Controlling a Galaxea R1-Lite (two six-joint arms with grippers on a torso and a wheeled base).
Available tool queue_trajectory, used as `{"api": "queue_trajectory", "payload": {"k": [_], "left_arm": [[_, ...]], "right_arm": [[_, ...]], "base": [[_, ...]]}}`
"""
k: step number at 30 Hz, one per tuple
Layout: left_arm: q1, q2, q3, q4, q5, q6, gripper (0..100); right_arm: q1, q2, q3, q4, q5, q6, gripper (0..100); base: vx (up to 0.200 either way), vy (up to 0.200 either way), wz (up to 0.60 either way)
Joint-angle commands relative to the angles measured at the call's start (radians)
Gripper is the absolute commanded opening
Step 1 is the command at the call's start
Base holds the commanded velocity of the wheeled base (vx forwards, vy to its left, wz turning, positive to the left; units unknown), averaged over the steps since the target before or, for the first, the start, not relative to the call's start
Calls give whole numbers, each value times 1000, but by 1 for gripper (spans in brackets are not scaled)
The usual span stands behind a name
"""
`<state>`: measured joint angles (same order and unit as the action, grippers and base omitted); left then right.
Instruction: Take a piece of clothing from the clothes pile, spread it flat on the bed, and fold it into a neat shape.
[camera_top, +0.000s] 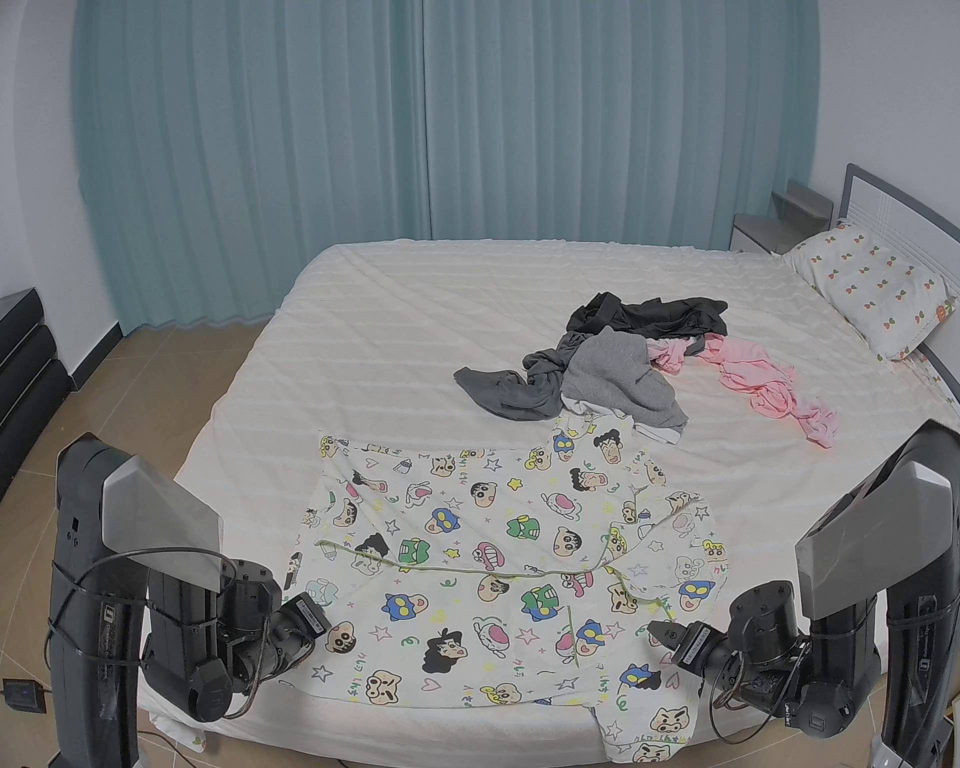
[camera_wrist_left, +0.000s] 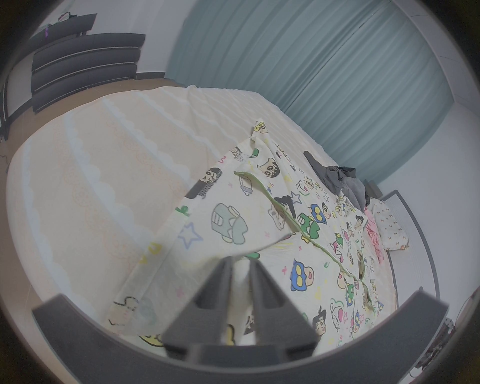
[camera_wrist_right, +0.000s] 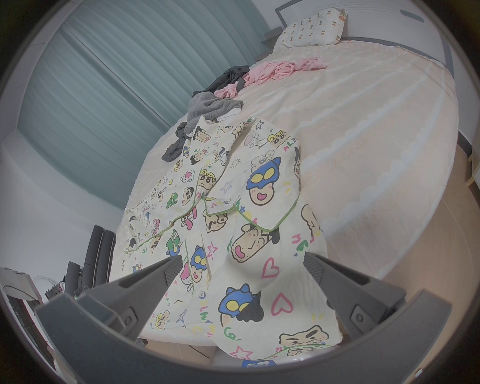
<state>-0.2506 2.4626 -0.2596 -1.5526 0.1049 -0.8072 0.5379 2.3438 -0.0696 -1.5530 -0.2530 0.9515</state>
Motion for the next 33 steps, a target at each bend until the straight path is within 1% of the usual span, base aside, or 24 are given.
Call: {"api": "queue_trajectory", "payload": {"k": [1, 3, 9, 11, 13, 23, 24, 28, 31, 32, 33], "left_arm": [[30, -2, -18, -18, 15, 0, 0], [37, -10, -41, -18, 30, 8, 0], [40, -36, -56, -18, 29, 16, 0], [40, -48, -63, -18, 30, 56, 0], [44, -50, -64, -18, 32, 76, 0], [73, -66, -63, -18, 22, 145, 0], [76, -66, -64, -18, 21, 145, 100], [85, -48, -73, -18, 18, 148, 100], [111, -7, -78, -18, 18, 189, 100], [136, 4, -76, -18, 7, 207, 100], [149, 3, -66, -18, -21, 207, 100]], "right_arm": [[1, 0, -1, -13, 0, 1, 100], [1, -1, -1, -13, 0, 0, 100], [1, -1, -1, -13, 0, 0, 100], [1, 0, -1, -13, 0, 0, 100], [1, -1, -1, -13, 0, 1, 100], [1, -1, -1, -13, 1, 0, 100], [1, -1, -1, -13, 1, 0, 100], [1, -1, 7, -13, 1, -7, 100], [-4, -1, 22, -13, 0, -33, 100], [-6, 5, 43, -13, 0, -54, 100], [-6, 6, 56, -13, 1, -66, 100]], "base": [[0, 0, 0], [0, 0, 0], [0, 0, 0], [0, 0, 0], [0, 0, 0], [0, 0, 0], [0, 0, 0], [0, 0, 0], [0, 0, 0], [0, 0, 0], [0, 0, 0]]}}
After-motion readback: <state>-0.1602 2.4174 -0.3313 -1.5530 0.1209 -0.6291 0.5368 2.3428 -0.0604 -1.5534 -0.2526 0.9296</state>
